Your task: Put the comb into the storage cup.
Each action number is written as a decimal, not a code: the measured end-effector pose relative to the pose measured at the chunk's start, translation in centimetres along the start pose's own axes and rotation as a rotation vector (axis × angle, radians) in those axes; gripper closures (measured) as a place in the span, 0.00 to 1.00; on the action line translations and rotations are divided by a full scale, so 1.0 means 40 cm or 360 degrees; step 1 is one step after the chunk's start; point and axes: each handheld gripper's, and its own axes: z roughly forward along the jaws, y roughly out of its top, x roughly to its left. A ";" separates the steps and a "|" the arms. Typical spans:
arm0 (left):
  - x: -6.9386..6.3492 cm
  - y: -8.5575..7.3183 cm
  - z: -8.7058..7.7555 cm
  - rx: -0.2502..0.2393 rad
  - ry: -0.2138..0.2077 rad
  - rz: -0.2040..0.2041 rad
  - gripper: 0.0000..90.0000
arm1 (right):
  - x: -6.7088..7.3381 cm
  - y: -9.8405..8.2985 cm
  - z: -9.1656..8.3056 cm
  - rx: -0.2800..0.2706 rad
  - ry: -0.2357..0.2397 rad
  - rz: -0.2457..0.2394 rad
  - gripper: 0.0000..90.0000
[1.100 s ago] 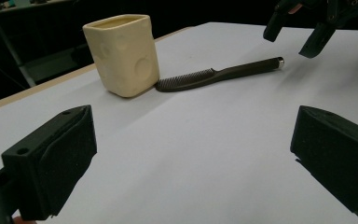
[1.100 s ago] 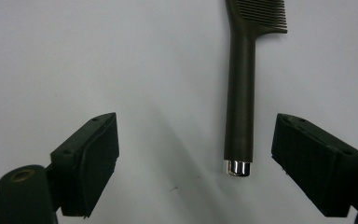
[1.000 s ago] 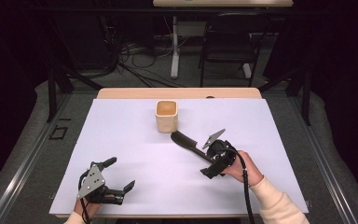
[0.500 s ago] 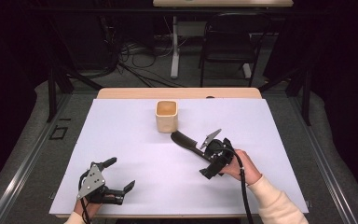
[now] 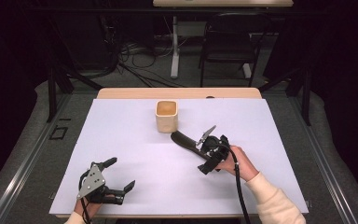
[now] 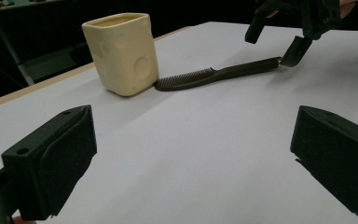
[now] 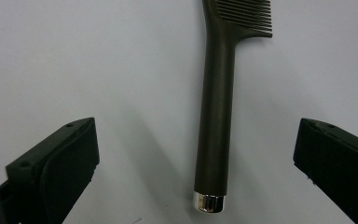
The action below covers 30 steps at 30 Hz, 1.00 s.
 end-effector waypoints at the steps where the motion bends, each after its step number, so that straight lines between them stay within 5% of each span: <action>1: 0.000 0.000 0.000 0.0001 0.0000 0.0002 0.00 | -0.001 0.002 0.003 0.0003 0.0004 0.0002 0.01; 13: 0.000 0.000 0.000 0.0006 -0.0002 0.0006 0.00 | -0.005 0.037 0.019 0.0025 0.0009 -0.0009 0.03; 21: -0.001 0.000 0.002 0.0011 0.0005 0.0000 0.00 | -0.010 0.067 0.026 0.0055 -0.0021 0.0001 0.24; 30: 0.001 0.000 0.001 0.0011 0.0005 0.0001 0.00 | -0.016 0.112 0.051 0.0196 -0.0035 -0.0035 0.55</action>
